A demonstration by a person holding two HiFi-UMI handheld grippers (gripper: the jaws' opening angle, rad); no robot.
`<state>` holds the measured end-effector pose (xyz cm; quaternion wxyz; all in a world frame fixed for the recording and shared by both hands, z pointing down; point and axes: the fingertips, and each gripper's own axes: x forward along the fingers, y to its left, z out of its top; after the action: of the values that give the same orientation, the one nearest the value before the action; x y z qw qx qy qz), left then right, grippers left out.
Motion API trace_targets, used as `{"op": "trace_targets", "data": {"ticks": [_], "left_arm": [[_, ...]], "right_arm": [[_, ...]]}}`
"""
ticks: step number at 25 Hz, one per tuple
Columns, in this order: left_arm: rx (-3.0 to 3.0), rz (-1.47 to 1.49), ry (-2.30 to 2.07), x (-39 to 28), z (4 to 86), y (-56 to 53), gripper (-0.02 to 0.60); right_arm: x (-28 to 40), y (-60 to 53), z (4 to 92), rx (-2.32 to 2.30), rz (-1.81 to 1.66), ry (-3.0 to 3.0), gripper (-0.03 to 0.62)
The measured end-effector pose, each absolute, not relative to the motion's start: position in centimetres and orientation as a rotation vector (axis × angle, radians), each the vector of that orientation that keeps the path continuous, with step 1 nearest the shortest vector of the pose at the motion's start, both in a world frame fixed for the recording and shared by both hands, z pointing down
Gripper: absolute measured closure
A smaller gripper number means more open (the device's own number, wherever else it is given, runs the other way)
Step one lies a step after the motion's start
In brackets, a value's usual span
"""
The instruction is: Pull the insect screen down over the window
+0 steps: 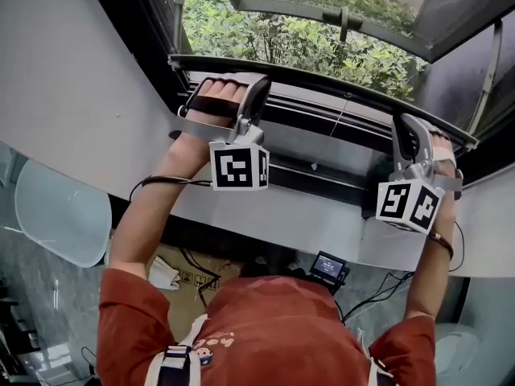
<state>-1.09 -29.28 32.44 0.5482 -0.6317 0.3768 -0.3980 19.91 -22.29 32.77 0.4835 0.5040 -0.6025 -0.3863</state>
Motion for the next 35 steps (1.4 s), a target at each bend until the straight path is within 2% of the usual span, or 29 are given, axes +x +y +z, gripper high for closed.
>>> {"op": "trace_targets", "data": {"ticks": [35], "left_arm": [[-1.583,-1.050,0.833,-0.9,39.7,-29.3,0.560]], "right_arm": [[20.1,-22.4,40.0,1.138,-0.782,-1.530,0.566]]}}
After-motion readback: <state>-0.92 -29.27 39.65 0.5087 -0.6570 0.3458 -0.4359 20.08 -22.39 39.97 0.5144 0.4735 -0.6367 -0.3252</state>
